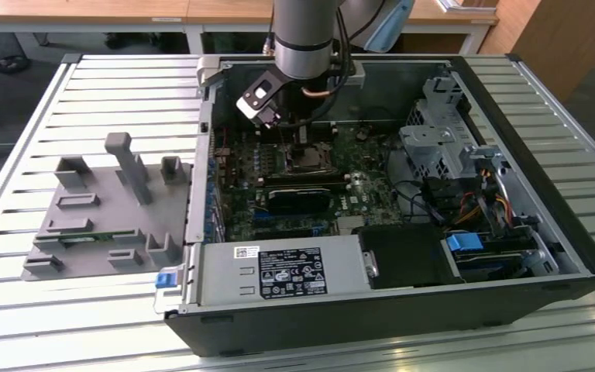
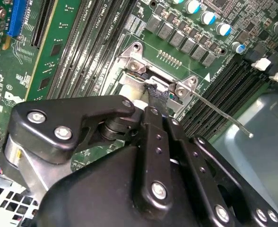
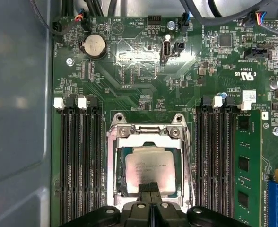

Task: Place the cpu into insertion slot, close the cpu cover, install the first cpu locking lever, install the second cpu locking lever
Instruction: 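Close the cpu cover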

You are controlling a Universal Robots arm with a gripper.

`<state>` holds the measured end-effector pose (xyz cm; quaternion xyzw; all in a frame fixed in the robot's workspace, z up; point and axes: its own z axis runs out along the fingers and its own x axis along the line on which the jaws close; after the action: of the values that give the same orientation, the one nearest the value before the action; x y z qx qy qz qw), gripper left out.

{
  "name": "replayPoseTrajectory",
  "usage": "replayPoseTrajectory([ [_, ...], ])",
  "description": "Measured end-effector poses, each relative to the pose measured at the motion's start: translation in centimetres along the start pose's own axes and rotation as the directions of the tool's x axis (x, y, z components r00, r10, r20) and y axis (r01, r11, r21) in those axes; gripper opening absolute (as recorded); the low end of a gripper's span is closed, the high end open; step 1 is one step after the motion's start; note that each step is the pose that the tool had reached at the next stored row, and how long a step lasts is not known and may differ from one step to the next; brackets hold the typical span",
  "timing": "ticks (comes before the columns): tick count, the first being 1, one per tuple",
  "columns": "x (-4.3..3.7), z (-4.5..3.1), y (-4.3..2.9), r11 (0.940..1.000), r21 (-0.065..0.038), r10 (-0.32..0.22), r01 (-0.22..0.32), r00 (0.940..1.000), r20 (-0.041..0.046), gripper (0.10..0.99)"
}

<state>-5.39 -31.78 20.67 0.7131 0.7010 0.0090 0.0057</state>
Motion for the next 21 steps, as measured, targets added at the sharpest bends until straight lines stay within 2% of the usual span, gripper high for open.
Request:
replayPoseTrajectory([
  [13, 0.00, 0.52, -0.02, 1.0000, 0.000, 0.000, 0.000, 1.0000, 0.0024, 0.106],
  [15, 0.01, 0.64, 0.20, 1.0000, 0.001, 0.000, 0.000, 1.0000, 0.0033, 0.106],
  [19, 0.14, 0.90, 1.07, 1.0000, 0.000, 0.000, 0.000, 1.0000, 0.0028, 0.106],
  [21, 0.21, 0.81, 1.15, 1.0000, 0.000, 0.000, 0.000, 1.0000, 0.0030, 0.106],
])
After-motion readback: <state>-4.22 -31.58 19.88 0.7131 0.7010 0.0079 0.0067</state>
